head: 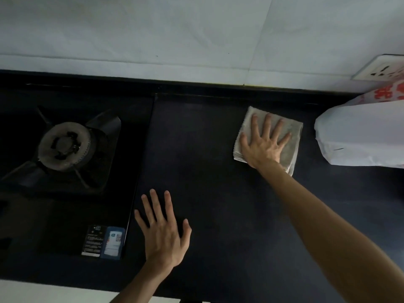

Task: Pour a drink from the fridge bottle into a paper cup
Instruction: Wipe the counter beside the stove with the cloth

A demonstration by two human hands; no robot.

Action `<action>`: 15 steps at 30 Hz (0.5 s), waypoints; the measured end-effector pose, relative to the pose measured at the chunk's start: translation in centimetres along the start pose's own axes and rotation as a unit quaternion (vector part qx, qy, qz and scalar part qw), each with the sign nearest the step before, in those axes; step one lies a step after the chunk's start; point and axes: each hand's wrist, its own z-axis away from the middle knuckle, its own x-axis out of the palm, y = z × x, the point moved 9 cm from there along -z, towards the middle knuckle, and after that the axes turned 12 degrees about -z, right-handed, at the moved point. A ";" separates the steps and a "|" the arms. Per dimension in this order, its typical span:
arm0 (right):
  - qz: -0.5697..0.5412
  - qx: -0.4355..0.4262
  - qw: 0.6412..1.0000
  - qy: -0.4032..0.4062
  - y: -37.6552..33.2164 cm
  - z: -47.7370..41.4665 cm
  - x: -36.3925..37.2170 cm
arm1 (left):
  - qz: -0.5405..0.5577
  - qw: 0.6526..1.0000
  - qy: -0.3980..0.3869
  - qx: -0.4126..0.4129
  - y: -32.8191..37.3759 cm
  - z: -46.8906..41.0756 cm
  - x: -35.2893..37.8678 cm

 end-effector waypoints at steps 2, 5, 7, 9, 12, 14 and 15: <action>0.003 -0.016 1.000 -0.013 -4.1 1.3 1.8 | -0.002 1.000 0.000 0.002 0.1 0.0 -0.1; 0.012 -0.102 0.994 -0.043 -12.4 5.8 5.7 | -0.001 1.000 -0.001 0.001 0.1 0.0 -0.2; 0.012 -0.150 0.987 -0.055 -16.1 8.5 7.5 | -0.003 1.000 -0.001 0.001 0.1 -0.1 -0.1; 0.011 -0.159 0.986 -0.055 -17.0 9.3 8.0 | 0.001 1.000 -0.003 0.001 0.0 -0.1 -0.1; 0.012 -0.160 0.986 -0.053 -16.9 8.8 7.9 | 0.008 1.000 -0.003 0.001 0.0 -0.1 0.1; 0.013 -0.162 0.985 -0.053 -17.4 8.3 7.9 | 0.010 1.000 -0.001 0.003 0.0 0.0 0.0; 0.013 -0.162 0.985 -0.055 -17.8 7.8 7.8 | 0.009 1.000 0.000 0.005 0.0 0.0 -0.1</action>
